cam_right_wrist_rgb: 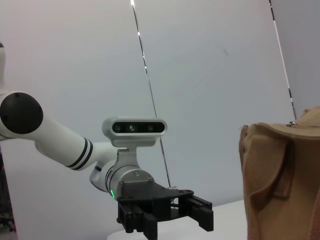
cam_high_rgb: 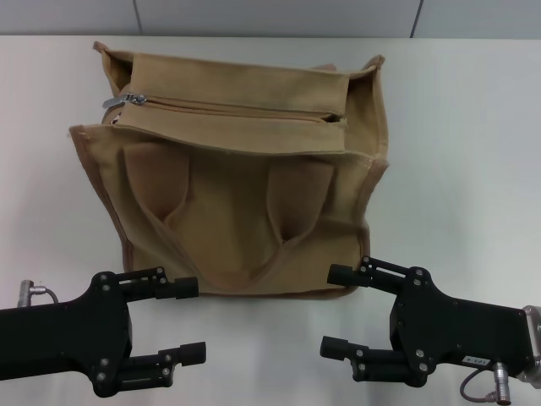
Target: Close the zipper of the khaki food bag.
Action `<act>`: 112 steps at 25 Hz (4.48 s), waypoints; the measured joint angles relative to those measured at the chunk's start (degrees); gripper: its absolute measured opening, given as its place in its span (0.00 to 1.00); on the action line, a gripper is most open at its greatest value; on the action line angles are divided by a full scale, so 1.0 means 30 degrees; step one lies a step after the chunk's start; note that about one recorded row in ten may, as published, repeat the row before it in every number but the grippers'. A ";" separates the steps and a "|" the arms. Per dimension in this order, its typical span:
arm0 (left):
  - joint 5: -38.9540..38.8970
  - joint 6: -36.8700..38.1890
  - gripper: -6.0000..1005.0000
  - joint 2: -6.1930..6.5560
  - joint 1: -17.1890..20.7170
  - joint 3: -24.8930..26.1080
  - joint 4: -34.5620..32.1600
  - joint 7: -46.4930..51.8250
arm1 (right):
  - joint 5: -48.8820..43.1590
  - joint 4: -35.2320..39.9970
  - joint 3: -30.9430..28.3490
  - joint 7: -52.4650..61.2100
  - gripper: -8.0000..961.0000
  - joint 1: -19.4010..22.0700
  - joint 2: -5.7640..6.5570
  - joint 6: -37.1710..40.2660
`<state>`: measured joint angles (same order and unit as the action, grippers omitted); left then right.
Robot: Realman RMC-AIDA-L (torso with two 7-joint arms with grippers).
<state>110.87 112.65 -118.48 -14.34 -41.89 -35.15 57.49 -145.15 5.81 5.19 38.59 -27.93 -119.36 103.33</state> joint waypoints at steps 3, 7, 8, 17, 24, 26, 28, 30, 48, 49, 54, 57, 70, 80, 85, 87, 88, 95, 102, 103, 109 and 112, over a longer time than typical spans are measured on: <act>0.0001 0.0002 0.69 -0.0001 -0.0013 0.0003 0.0000 0.0017 | 0.0002 0.0018 0.0000 -0.0011 0.83 0.0012 0.0000 0.0000; -0.0025 -0.0027 0.68 0.0000 -0.0025 0.0050 0.0001 0.0000 | 0.0014 0.0007 0.0000 -0.0047 0.83 0.0023 -0.0001 0.0000; -0.0025 -0.0027 0.68 0.0000 -0.0025 0.0050 0.0001 0.0000 | 0.0017 -0.0011 0.0000 -0.0049 0.83 0.0024 0.0000 0.0000; -0.0170 -0.0096 0.66 0.0030 0.0336 0.5576 0.0703 -0.0095 | 0.0018 -0.0256 0.0000 -0.0061 0.83 0.0021 0.0000 0.0418; -0.0795 -0.0081 0.64 0.0031 0.0534 1.1053 0.2351 -0.0905 | 0.0008 -0.0474 0.0000 -0.0121 0.83 0.0024 -0.0033 0.0318; -0.0850 -0.0164 0.64 0.0026 0.0473 1.1361 0.2437 -0.0941 | 0.0002 -0.0543 -0.0001 -0.0122 0.83 0.0016 -0.0046 0.0311; -0.0887 -0.0505 0.63 0.0015 0.0324 1.1752 0.2489 -0.0999 | -0.0003 -0.0626 -0.0001 -0.0156 0.83 0.0010 -0.0052 0.0302; -0.0894 -0.1185 0.63 0.0014 0.0111 1.1974 0.2503 -0.1033 | -0.0010 -0.0767 -0.0001 -0.0551 0.83 0.0051 -0.0056 0.0298; -0.2252 -0.5341 0.59 -0.0100 -0.2793 0.9588 0.3793 -0.1504 | -0.0015 -0.1265 0.0029 -0.1320 0.83 0.0101 -0.0060 0.0300; -0.2252 -0.5341 0.59 -0.0100 -0.2793 0.9588 0.3793 -0.1504 | -0.0015 -0.1265 0.0029 -0.1320 0.83 0.0101 -0.0060 0.0300; -0.2974 -0.5709 0.58 -0.0114 -0.2874 0.9551 0.4469 -0.1997 | -0.0014 -0.1281 0.0028 -0.1321 0.83 0.0072 -0.0059 0.0300; -0.3098 -0.5729 0.57 -0.0116 -0.2909 0.9588 0.4674 -0.1972 | -0.0015 -0.1294 0.0028 -0.1321 0.83 0.0014 -0.0059 0.0301; -0.2967 -0.5653 0.54 -0.0054 -0.2710 0.9297 0.4990 -0.0845 | 0.0096 -0.1717 -0.0034 -0.1467 0.83 -0.0006 -0.0058 0.0437; -0.3229 -0.4040 0.33 -0.0090 -0.2654 0.9569 0.5097 -0.0377 | 0.0164 -0.2466 -0.0206 -0.2551 0.83 -0.0059 -0.0056 0.0956; -0.3376 -0.4141 0.09 -0.0096 -0.2689 0.9569 0.5401 -0.0506 | 0.0168 -0.3043 -0.0364 -0.3352 0.83 -0.0068 -0.0058 0.1156; -0.3407 -0.4183 0.07 -0.0094 -0.2693 0.9585 0.5467 -0.0478 | 0.0176 -0.3186 -0.0981 -0.3630 0.83 -0.0023 -0.0058 0.1539; -0.3407 -0.4183 0.06 -0.0094 -0.2693 0.9585 0.5467 -0.0478 | 0.0176 -0.3186 -0.0981 -0.3630 0.83 -0.0023 -0.0058 0.1539; -0.4406 -0.3600 0.03 -0.0099 -0.3003 0.9633 0.6315 -0.0402 | 0.0197 -0.3983 -0.6737 -0.3523 0.83 0.0598 -0.0079 0.2178; -0.4508 -0.3263 0.03 -0.0105 -0.4386 0.8759 0.7029 -0.0098 | 0.0195 -0.4435 -0.8098 -0.3282 0.83 0.0338 -0.0087 0.1280; -0.4508 -0.3263 0.03 -0.0105 -0.4386 0.8759 0.7029 -0.0098 | 0.0195 -0.4435 -0.8098 -0.3282 0.83 0.0338 -0.0087 0.1280; -0.4458 -0.3721 0.03 -0.0118 -0.4976 0.7887 0.7162 0.0174 | 0.0196 -0.5390 -1.0189 -0.3922 0.83 0.0535 -0.0118 0.0010; -0.4513 -0.3745 0.03 -0.0116 -0.4967 0.7873 0.7211 0.0174 | 0.0195 -0.6097 -1.0627 -0.7011 0.83 0.0533 -0.0127 -0.0551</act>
<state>97.33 101.41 -118.82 -29.24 -18.27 -13.52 58.02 -144.57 -12.48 -26.69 17.56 -26.33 -119.74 101.68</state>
